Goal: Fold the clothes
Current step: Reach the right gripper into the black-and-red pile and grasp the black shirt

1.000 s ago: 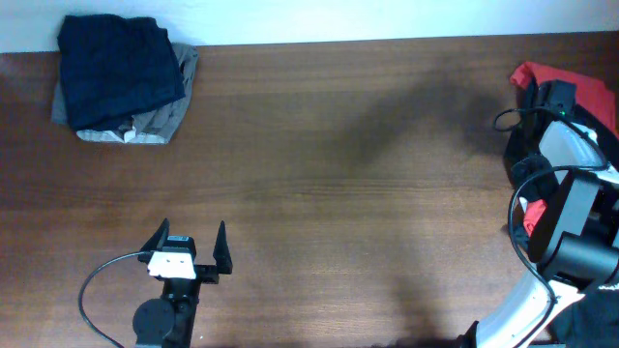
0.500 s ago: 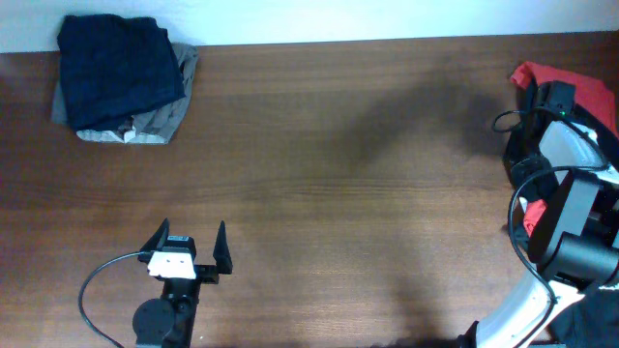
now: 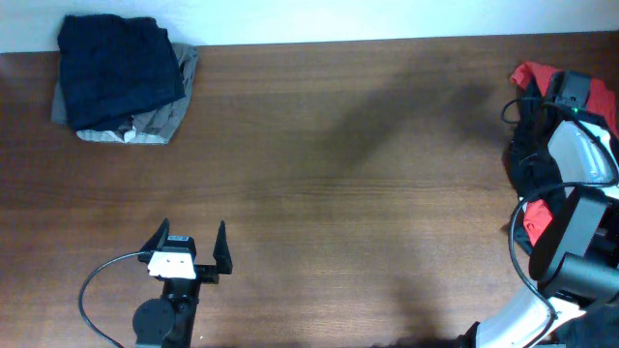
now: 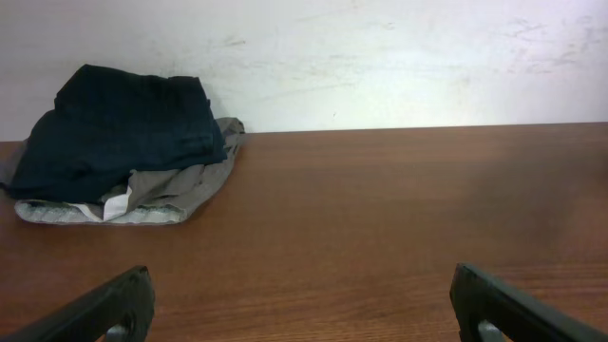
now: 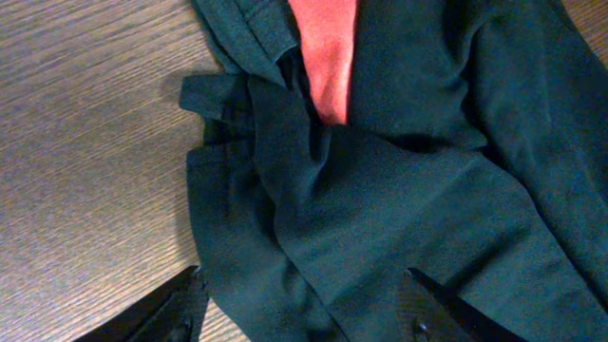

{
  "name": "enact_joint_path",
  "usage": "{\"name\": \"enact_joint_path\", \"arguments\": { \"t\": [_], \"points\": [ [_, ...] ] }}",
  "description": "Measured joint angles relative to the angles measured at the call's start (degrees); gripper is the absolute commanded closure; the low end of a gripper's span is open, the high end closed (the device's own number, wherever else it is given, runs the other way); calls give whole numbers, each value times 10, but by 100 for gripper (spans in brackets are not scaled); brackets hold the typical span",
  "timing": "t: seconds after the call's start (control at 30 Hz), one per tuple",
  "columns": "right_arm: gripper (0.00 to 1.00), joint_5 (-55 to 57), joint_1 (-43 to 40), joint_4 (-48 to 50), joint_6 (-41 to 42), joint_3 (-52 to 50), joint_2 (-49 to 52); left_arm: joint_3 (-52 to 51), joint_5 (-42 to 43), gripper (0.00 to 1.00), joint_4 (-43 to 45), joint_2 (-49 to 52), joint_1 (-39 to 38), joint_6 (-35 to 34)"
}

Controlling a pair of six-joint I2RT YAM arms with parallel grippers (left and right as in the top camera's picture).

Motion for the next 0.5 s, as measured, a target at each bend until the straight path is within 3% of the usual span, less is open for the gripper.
{"name": "enact_joint_path", "arguments": {
  "t": [0.37,0.5],
  "points": [
    [41,5,-1,30,-2,0,61,0,0,1,0,0,0,0],
    [60,6,-6,39,-5,0,65,0,0,1,0,0,0,0]
  ]
}}
